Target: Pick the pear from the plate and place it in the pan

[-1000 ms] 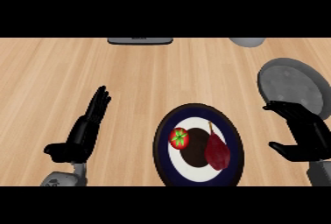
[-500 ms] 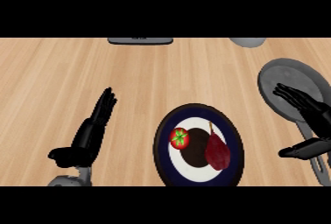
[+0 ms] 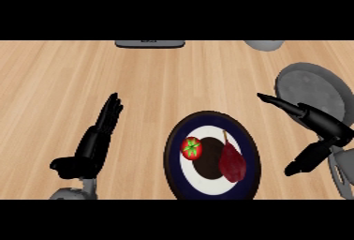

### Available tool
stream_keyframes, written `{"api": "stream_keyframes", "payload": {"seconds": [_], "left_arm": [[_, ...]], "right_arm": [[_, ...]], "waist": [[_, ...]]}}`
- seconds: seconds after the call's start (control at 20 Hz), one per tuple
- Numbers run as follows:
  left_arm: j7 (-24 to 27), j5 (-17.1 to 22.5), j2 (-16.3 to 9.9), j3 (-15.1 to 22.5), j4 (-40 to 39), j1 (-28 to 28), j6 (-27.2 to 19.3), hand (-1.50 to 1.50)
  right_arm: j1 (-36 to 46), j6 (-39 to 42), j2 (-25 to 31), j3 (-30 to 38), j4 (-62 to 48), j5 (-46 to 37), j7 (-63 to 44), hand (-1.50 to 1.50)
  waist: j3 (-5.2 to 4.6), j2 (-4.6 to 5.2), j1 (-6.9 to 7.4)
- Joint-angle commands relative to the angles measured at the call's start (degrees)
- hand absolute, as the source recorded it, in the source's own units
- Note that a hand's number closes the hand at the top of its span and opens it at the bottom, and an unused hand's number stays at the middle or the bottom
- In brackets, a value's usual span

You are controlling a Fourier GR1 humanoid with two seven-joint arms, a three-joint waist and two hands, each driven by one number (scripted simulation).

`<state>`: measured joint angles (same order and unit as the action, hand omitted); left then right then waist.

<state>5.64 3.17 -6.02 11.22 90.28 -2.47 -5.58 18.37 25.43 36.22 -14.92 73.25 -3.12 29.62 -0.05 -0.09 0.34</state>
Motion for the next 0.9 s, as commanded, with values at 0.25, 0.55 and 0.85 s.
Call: {"api": "stream_keyframes", "payload": {"seconds": [0.25, 0.55, 0.85], "left_arm": [[1.7, 2.2, -1.7, -3.0, -1.7, 0.4, 3.3, 0.0], [-4.2, 0.7, 0.2, -2.1, 2.0, -1.4, 2.5, 0.0], [2.2, -3.1, 2.8, 0.2, 0.3, 4.7, 1.7, 0.0]], "right_arm": [[-1.1, -7.9, -6.1, -11.9, 5.7, -19.0, -8.7, -1.5], [0.3, -4.4, -11.0, -9.0, 0.1, -23.4, -8.6, -1.5], [-1.7, 1.5, -10.2, -3.3, 4.6, -24.8, -11.3, -1.5]], "waist": [[0.02, 0.04, -0.23], [0.06, 0.08, -0.03], [0.04, 0.04, -0.22]]}}
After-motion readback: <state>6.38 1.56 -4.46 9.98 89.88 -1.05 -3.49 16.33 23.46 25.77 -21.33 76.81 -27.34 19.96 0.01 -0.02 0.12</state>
